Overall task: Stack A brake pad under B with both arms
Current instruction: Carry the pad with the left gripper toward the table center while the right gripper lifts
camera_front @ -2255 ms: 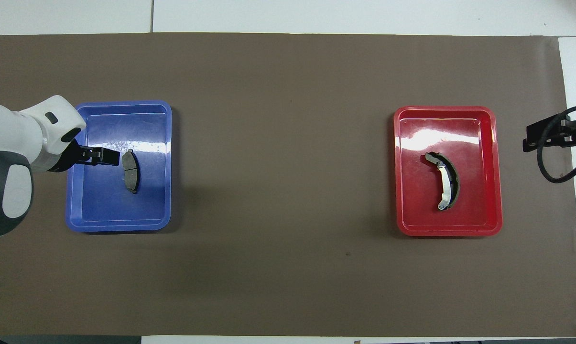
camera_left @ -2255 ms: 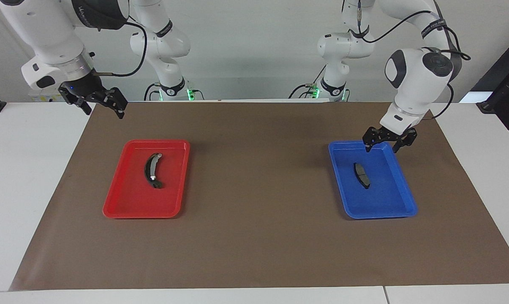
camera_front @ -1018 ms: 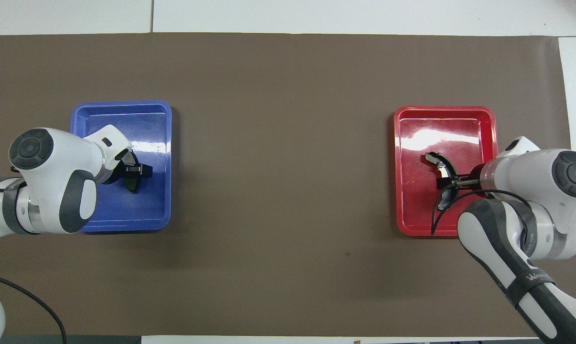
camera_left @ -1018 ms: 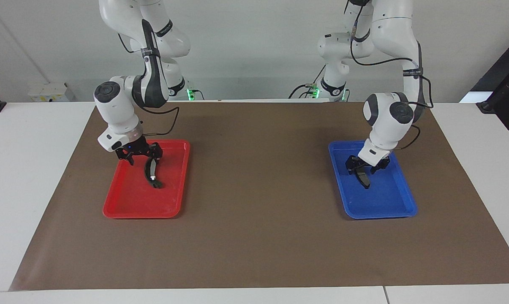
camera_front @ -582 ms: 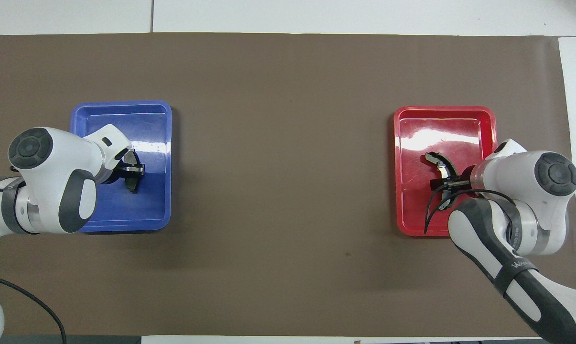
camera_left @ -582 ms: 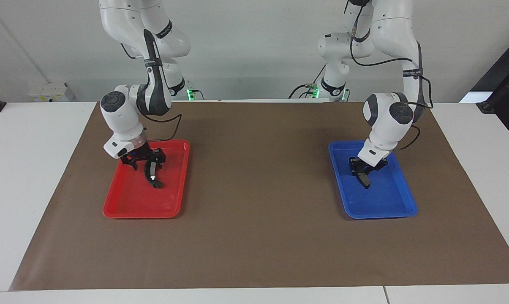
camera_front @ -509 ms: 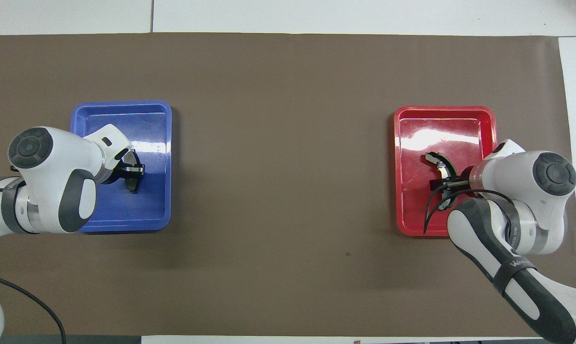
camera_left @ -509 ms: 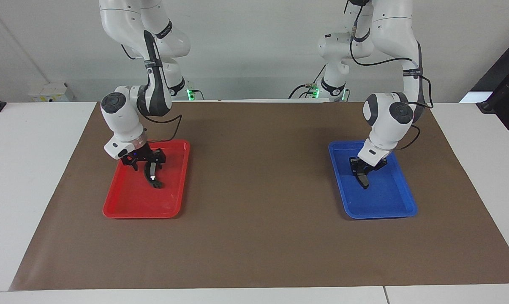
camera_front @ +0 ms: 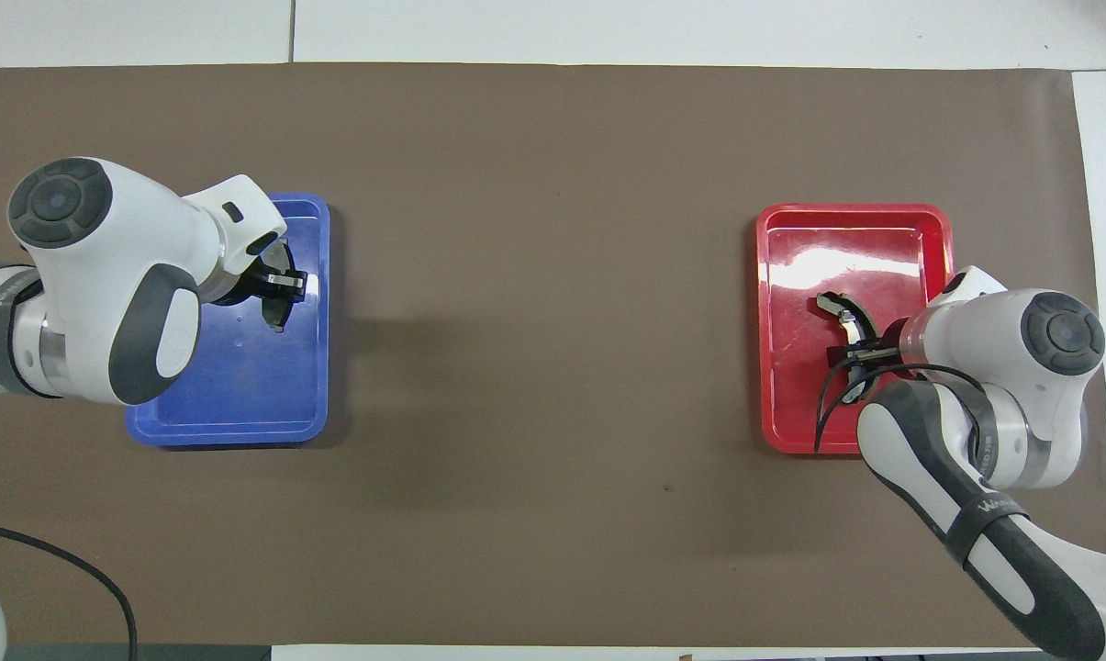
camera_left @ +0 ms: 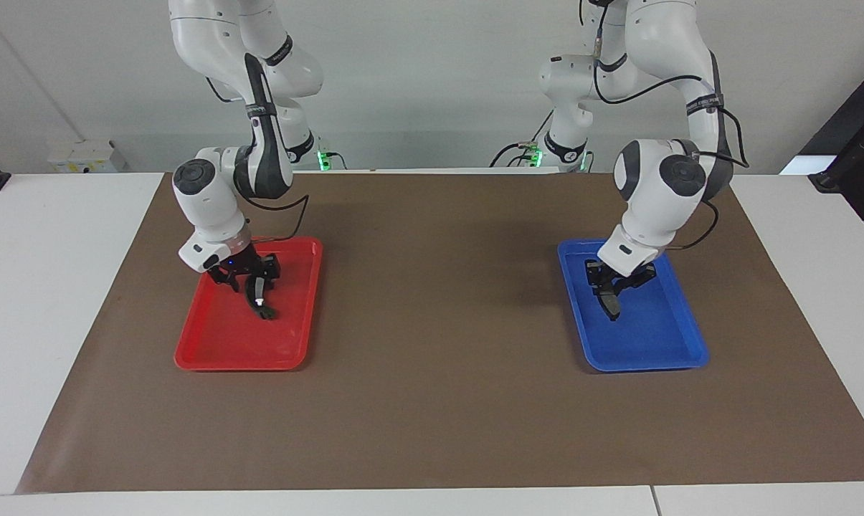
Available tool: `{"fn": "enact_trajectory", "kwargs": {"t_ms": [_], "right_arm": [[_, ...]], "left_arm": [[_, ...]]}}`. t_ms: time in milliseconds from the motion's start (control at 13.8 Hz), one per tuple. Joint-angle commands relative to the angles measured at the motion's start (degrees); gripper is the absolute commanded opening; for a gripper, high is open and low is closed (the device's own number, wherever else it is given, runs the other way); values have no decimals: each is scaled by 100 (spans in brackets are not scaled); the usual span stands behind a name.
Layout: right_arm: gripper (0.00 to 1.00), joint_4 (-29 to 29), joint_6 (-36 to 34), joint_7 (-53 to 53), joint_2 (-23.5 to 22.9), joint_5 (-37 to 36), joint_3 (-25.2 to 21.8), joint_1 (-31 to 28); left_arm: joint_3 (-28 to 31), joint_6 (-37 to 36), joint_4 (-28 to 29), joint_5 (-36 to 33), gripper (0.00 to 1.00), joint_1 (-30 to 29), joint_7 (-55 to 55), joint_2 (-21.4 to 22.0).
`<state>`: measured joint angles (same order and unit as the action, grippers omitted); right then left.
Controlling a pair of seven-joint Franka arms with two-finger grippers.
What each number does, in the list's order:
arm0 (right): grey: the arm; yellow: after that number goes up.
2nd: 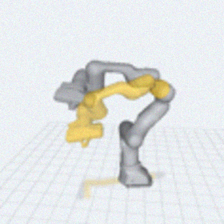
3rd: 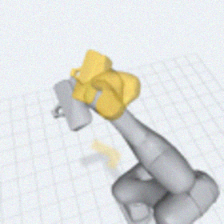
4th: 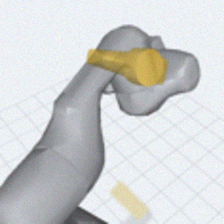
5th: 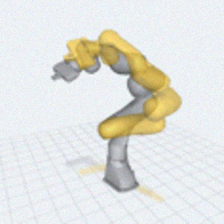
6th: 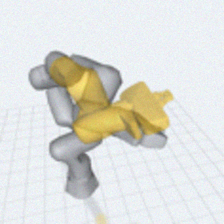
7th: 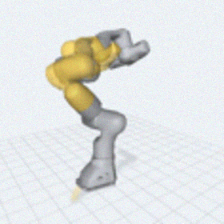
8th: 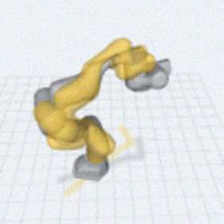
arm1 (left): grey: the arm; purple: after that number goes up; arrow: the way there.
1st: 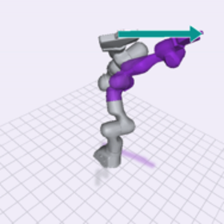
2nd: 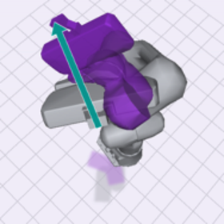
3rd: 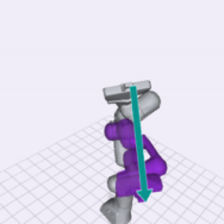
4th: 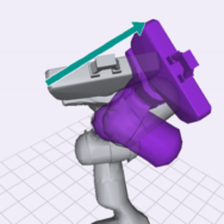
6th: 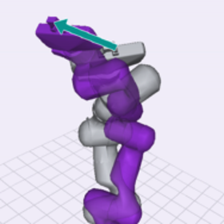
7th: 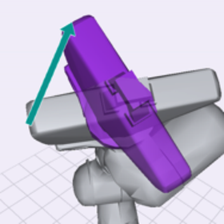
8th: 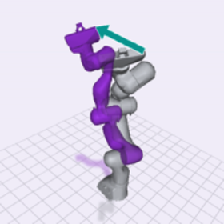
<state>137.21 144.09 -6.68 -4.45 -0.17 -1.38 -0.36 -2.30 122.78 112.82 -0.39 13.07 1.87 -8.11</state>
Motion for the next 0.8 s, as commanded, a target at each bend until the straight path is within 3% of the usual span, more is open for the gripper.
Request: {"fn": "enact_trajectory", "kwargs": {"t_ms": [0,145,218,436,727], "right_arm": [[44,-37,-30,-194,23,140,15,-17],[9,-142,-126,-176,23,141,50,-8],[2,-238,-258,-176,23,141,51,-8],[0,-466,-696,-141,145,149,155,-8],[0,-1336,-1961,420,190,167,174,-8]], "left_arm": [[63,131,12,48,4,798,626,11],[54,431,91,48,2,1476,1575,2],[63,475,74,48,1,1801,1902,-6],[46,773,100,66,1,2260,2274,-164],[54,1301,-119,628,1,2437,2485,-875]]}}
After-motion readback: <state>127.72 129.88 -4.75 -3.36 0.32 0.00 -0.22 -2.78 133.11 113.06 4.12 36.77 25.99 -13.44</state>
